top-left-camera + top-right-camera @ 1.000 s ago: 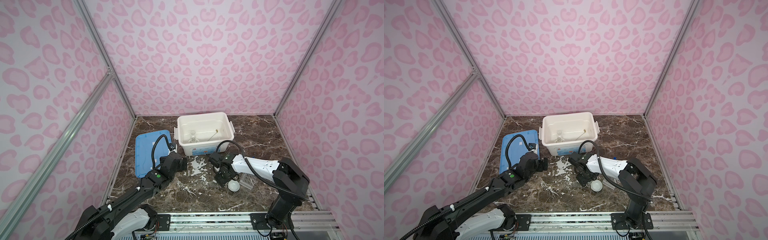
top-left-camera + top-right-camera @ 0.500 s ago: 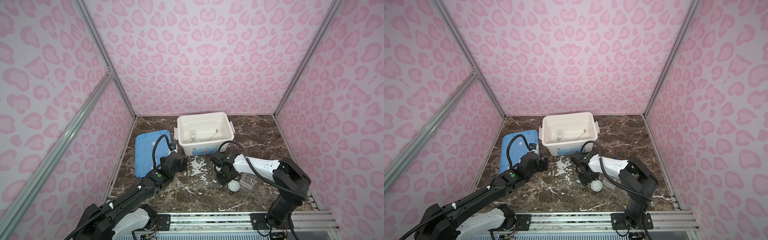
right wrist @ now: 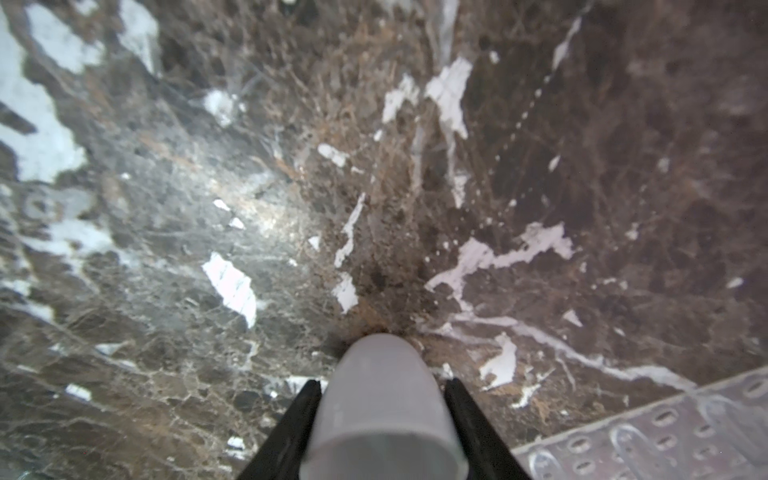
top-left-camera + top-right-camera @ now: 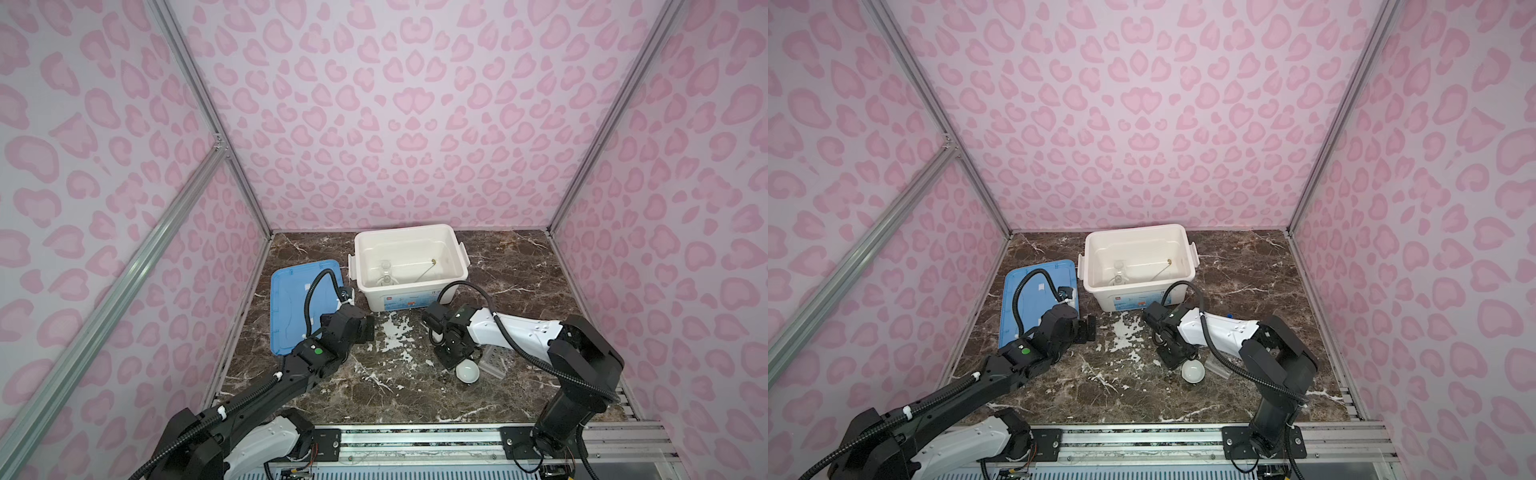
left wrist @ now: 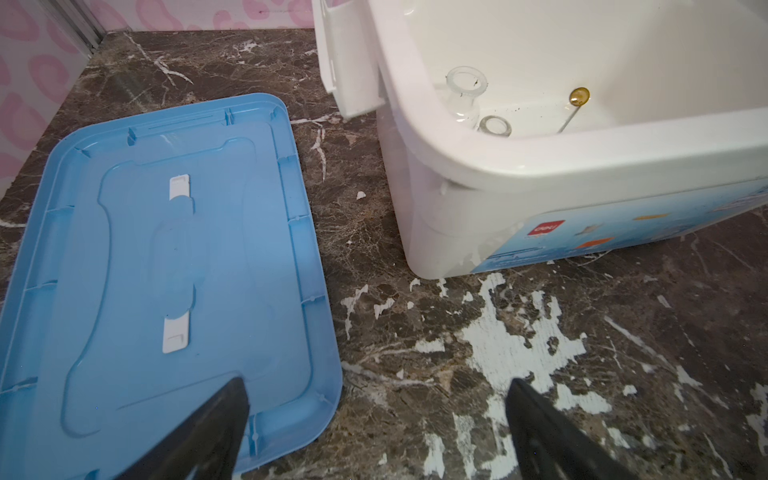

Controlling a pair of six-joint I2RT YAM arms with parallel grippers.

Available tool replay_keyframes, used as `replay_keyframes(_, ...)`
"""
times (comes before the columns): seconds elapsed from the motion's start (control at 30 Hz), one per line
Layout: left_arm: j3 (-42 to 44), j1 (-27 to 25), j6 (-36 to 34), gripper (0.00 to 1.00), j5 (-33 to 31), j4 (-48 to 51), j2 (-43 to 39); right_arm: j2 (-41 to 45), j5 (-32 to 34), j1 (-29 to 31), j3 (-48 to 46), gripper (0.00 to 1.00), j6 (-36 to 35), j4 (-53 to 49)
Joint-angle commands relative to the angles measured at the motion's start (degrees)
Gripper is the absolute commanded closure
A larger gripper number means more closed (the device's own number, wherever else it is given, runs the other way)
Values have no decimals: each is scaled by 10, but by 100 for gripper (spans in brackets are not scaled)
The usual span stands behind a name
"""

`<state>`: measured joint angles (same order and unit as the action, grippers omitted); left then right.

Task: Organize the chemistry lab equipment
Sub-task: 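Lift the white cup with the right gripper and carry it over the bin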

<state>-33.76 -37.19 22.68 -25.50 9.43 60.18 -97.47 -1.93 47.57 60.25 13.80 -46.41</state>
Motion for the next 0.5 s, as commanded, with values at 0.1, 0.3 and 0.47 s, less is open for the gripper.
replay_keyframes(0.1,1,0,5,3,-5,-5,-2,2,0,1,6,57,0,-9)
replay_keyframes(0.3,2,0,6,3,-5,-5,-3,4,-11,1,31,58,-9,-21)
replay_keyframes(0.47,6,0,8,3,-10,-5,-6,11,-6,-1,84,61,-28,-48)
